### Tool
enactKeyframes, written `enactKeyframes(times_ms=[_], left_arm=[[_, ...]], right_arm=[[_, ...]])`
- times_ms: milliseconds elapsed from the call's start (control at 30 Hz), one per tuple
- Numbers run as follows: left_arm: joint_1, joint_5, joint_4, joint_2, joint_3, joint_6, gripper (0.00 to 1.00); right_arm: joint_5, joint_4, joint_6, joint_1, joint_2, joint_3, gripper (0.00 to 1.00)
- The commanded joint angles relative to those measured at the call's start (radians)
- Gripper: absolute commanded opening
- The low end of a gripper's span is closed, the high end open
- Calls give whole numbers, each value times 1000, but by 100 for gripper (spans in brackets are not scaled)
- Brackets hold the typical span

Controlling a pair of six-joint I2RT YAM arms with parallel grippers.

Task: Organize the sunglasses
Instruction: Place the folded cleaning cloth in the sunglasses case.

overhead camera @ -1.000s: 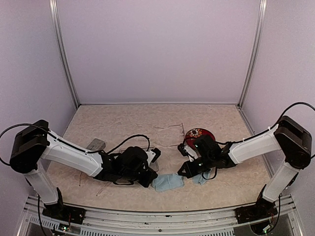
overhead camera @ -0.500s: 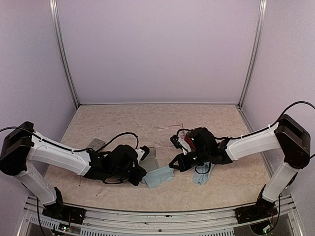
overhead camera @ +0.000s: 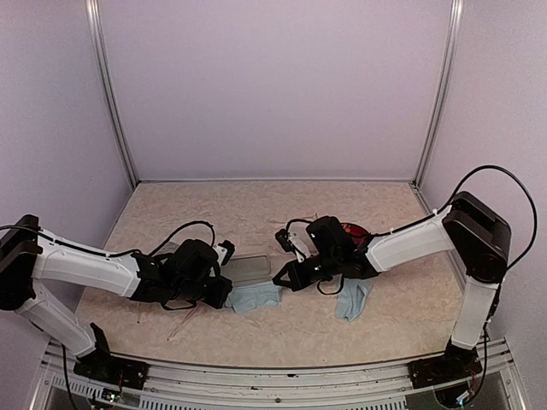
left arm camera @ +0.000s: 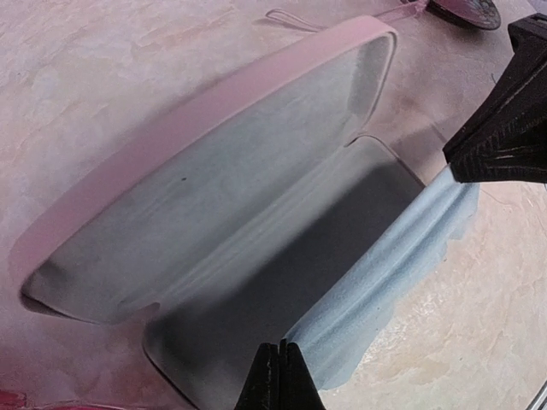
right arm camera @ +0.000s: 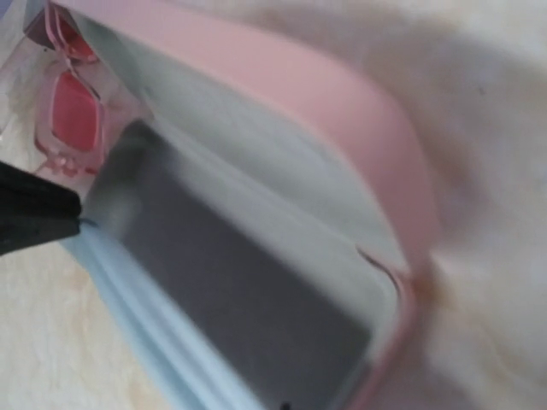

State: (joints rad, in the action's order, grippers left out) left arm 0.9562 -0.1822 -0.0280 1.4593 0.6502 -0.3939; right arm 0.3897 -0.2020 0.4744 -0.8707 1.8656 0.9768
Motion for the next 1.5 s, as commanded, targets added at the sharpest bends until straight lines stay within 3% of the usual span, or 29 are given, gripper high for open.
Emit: enactKeyframes(times_ms=[0,400,1267,1467], left_arm=[[-45,-28,-49,-48,-31,20,0],[-109,-26,-43,-14,-32,47,0],[-111,-5,-25,78,9,35,0],[-111,-28,-31,56,14,31,2]], right_arm=[[11,-30,3,-11,50,59,0],[-5,-45,4,-15,142,147,0],[-92,80,-80,-15,184,238,0],[-107,90,-87,-18,157,233,12]])
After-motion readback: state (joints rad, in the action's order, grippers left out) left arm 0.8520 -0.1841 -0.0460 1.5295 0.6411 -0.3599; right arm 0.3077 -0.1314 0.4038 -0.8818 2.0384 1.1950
